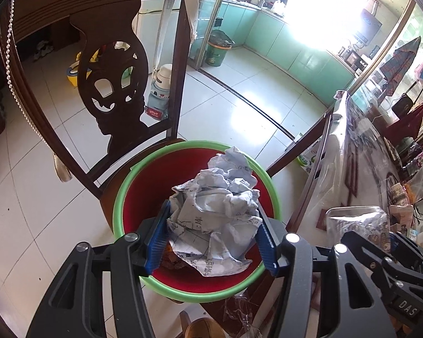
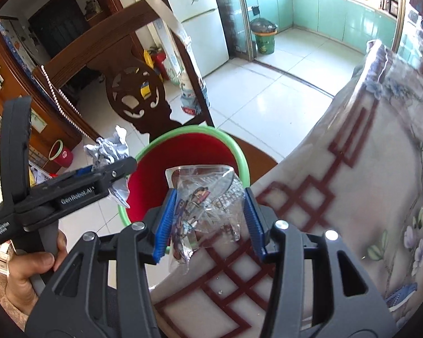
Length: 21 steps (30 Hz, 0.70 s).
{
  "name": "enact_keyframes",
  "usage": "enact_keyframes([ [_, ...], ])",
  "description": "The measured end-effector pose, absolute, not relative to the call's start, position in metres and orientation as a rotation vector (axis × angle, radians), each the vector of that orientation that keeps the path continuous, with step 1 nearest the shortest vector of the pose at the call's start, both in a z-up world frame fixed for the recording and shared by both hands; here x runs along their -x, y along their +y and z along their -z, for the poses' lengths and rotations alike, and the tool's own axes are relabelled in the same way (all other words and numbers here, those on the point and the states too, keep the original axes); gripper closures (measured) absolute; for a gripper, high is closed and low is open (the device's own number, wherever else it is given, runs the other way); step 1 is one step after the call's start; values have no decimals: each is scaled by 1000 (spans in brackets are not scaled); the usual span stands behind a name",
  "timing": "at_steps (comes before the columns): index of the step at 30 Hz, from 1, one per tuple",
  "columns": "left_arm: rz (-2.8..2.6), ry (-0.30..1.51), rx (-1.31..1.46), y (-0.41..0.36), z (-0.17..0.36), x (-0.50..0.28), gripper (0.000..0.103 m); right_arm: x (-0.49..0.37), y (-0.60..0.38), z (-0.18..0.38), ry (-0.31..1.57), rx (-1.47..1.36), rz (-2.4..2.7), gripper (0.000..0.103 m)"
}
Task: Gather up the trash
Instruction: 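Carry the clear bag to the bucket and open both tools over it, then grasp the paper bag with red print with the right tool while the left tool returns to the table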
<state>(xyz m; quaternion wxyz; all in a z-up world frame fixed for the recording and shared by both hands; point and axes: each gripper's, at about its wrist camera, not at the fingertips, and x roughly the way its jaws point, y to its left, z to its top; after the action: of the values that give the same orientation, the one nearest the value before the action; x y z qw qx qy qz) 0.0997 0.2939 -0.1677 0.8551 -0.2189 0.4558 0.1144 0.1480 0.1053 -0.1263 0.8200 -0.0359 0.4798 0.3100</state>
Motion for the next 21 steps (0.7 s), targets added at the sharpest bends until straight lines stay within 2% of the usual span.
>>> enact_keyframes([
  [2,-247,952,465,295,167,-99,38,-147,105,122,1017,65,-666,52],
  [6,-257,943,468,295,164,-99,33,-139,101,107,969,88,-653,44],
  [12,-250,946,448,287,162,-101,33,-126,95,87,914,141,-635,43],
  [16,-244,952,414,279,159,-103,33,-115,78,77,885,139,-628,39],
  [21,-232,952,360,265,154,-105,33,-94,19,85,910,79,-556,39],
])
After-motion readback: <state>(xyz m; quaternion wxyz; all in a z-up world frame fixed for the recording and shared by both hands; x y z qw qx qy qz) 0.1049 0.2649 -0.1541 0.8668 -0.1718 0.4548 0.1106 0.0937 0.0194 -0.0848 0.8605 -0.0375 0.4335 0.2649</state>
